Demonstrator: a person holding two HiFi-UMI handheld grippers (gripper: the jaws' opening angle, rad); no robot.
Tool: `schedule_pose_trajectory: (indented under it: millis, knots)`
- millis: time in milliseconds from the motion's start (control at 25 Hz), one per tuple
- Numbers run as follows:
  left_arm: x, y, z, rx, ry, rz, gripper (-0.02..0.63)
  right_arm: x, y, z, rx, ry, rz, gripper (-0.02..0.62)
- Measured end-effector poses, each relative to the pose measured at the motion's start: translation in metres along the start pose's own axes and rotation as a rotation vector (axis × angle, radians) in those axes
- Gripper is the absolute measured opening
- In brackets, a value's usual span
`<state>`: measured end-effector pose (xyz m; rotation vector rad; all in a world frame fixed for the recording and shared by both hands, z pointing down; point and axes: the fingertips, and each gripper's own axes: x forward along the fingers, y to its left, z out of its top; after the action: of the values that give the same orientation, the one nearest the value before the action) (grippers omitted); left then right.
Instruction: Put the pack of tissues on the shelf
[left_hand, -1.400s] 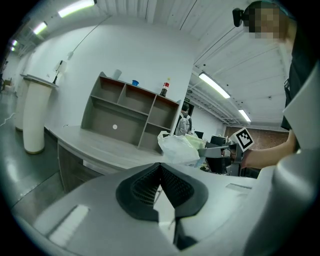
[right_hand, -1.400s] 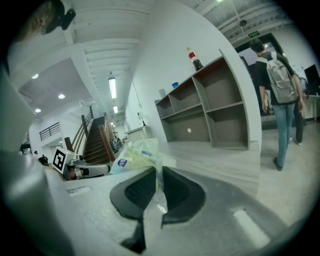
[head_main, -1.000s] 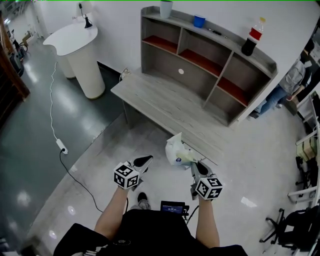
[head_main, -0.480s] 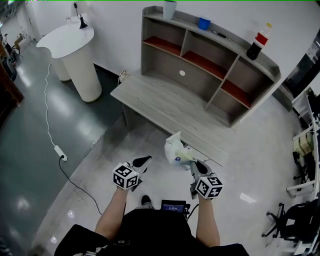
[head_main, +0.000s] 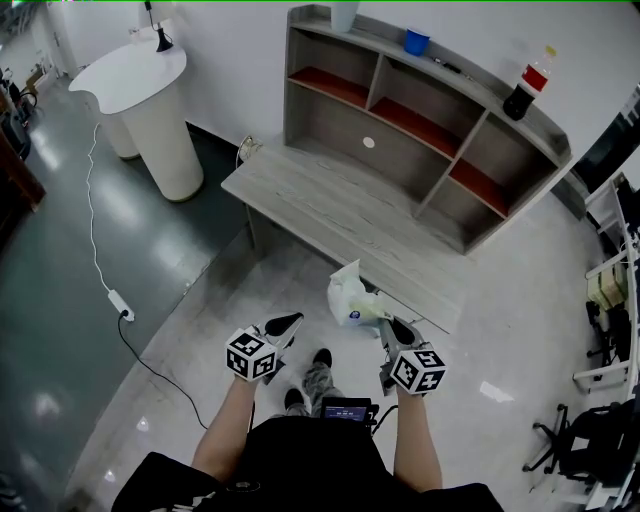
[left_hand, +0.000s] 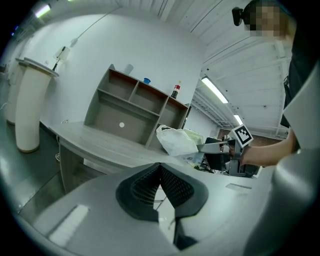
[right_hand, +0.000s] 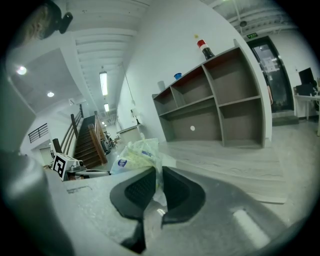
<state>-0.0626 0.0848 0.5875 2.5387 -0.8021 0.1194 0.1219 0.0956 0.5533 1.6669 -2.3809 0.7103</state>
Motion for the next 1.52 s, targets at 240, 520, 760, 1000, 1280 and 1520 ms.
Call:
schedule_pose_trajectory:
  millis: [240, 520, 760, 1000, 1280, 1520]
  knots:
    - [0.007, 0.024, 0.010, 0.015, 0.010, 0.033, 0.002, 0.031, -0.006, 0.007, 0.003, 0.003, 0.033, 0.025]
    - [0.035, 0.050, 0.030, 0.025, 0.027, 0.046, 0.002, 0.068, -0.024, 0.025, 0.012, 0.008, 0.051, 0.025]
    - [0.070, 0.075, 0.051, 0.036, 0.043, 0.048, 0.002, 0.102, -0.053, 0.049, 0.024, 0.002, 0.052, 0.026]
    - [0.104, 0.096, 0.070, 0.041, 0.050, 0.060, 0.002, 0.134, -0.078, 0.068, 0.034, 0.001, 0.068, 0.025]
    - [0.134, 0.116, 0.092, 0.050, 0.050, 0.093, 0.002, 0.165, -0.108, 0.092, 0.034, -0.004, 0.090, 0.025]
    - [0.142, 0.132, 0.110, 0.054, 0.031, 0.145, 0.002, 0.180, -0.125, 0.104, 0.046, -0.011, 0.105, 0.025]
